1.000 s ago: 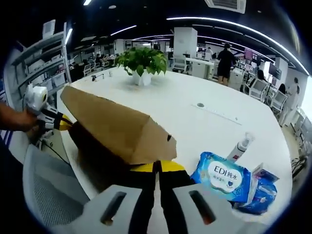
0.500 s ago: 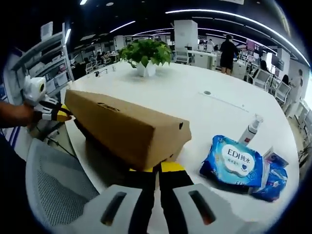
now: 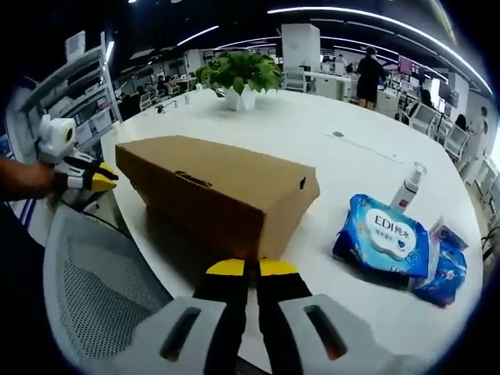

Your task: Operate the shoe box by opening the lid, removing the specified soft item, and placing it in the target area until the item is outside and the box remains undamaged.

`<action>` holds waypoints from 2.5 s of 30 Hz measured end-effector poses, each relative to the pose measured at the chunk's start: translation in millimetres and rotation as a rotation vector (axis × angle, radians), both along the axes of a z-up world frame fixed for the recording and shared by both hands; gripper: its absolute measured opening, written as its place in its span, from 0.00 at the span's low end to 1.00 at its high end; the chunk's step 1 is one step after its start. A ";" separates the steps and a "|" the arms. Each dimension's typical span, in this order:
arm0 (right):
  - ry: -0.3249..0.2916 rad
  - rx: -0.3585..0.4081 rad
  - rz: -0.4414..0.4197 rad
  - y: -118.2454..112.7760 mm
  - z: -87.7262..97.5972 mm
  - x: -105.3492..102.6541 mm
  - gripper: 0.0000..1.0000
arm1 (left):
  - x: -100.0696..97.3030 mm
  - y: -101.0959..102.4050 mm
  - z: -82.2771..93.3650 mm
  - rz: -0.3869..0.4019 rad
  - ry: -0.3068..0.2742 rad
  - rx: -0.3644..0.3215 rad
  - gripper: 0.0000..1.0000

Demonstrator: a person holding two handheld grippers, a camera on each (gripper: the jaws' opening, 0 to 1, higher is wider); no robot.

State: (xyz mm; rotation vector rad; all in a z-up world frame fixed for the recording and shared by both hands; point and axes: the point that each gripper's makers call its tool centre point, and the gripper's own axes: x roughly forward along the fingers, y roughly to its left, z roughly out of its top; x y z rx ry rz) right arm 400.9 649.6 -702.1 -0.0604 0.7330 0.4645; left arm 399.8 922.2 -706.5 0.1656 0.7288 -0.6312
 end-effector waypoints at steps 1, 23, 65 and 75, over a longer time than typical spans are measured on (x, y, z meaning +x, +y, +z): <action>0.002 0.012 -0.010 -0.5 0.0 -0.4 0.02 | -1.8 0.1 -2.0 -0.001 0.001 0.008 0.12; 0.080 -0.029 -0.010 -9.8 -16.8 -17.6 0.04 | -1.0 12.3 -3.4 0.068 0.038 -0.003 0.12; -0.057 -0.056 0.073 8.3 -0.5 10.6 0.05 | 39.7 -17.6 5.7 -0.036 -0.133 0.047 0.12; -0.092 -0.050 0.102 9.9 19.9 9.7 0.11 | 41.8 -9.7 38.4 -0.017 -0.181 -0.022 0.32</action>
